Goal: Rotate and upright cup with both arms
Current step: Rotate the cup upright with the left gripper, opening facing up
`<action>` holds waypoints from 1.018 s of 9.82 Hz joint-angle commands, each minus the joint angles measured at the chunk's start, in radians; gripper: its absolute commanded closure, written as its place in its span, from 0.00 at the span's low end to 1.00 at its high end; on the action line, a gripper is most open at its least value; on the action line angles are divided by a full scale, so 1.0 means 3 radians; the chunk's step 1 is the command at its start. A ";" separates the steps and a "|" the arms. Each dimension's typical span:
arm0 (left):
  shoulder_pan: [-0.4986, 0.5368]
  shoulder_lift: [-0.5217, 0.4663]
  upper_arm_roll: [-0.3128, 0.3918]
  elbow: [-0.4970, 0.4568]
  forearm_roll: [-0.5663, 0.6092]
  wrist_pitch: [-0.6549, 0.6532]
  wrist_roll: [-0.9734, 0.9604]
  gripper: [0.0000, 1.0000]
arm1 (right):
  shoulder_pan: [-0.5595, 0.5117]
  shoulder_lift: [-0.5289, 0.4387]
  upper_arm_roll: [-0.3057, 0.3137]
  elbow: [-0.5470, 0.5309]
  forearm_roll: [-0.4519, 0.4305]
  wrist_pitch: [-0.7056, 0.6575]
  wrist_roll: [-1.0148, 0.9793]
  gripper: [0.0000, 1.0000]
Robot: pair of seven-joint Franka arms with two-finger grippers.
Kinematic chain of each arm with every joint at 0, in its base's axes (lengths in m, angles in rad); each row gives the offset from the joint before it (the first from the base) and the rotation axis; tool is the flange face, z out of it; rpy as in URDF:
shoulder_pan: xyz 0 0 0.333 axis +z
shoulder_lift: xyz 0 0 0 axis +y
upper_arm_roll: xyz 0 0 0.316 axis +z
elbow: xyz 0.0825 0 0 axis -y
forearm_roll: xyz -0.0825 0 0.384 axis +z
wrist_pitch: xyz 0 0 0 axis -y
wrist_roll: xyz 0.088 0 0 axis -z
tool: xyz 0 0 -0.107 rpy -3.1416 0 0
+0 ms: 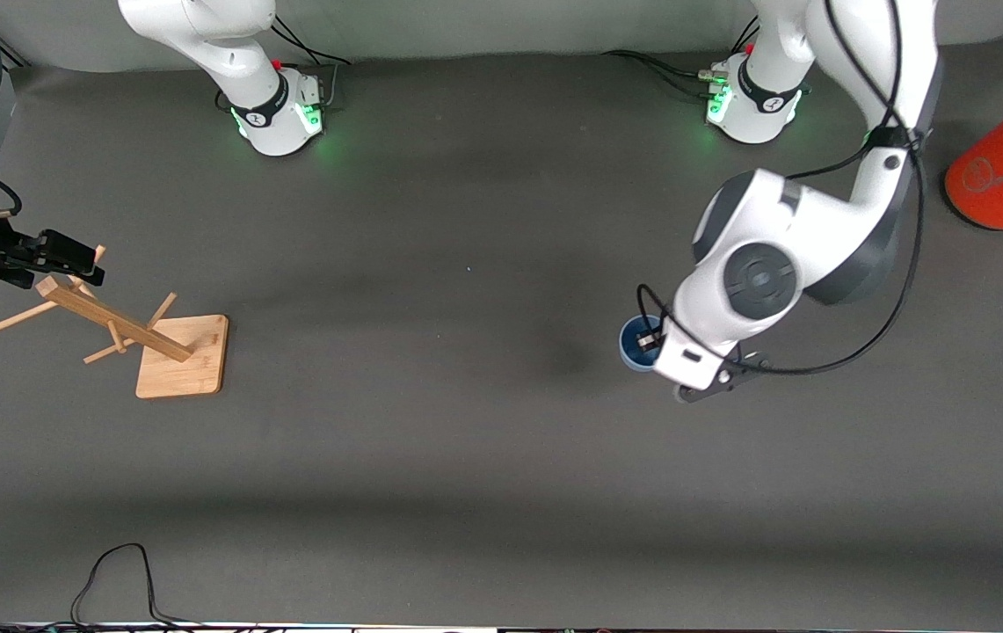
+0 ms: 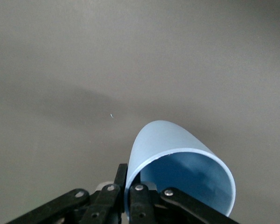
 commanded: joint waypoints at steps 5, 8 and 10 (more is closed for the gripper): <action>-0.0990 -0.0205 -0.0042 -0.1118 -0.0310 0.1501 -0.1084 1.00 | 0.0004 -0.0031 0.0000 -0.0023 -0.0014 -0.0001 -0.0064 0.00; -0.1359 0.0076 -0.0032 -0.1103 -0.0168 0.1631 -0.1398 1.00 | 0.0004 -0.0031 0.0000 -0.0028 -0.0014 -0.0001 -0.0064 0.00; -0.1395 0.0148 -0.0032 -0.1103 -0.0157 0.1677 -0.1434 1.00 | 0.0004 -0.0031 0.0000 -0.0028 -0.0014 0.0004 -0.0064 0.00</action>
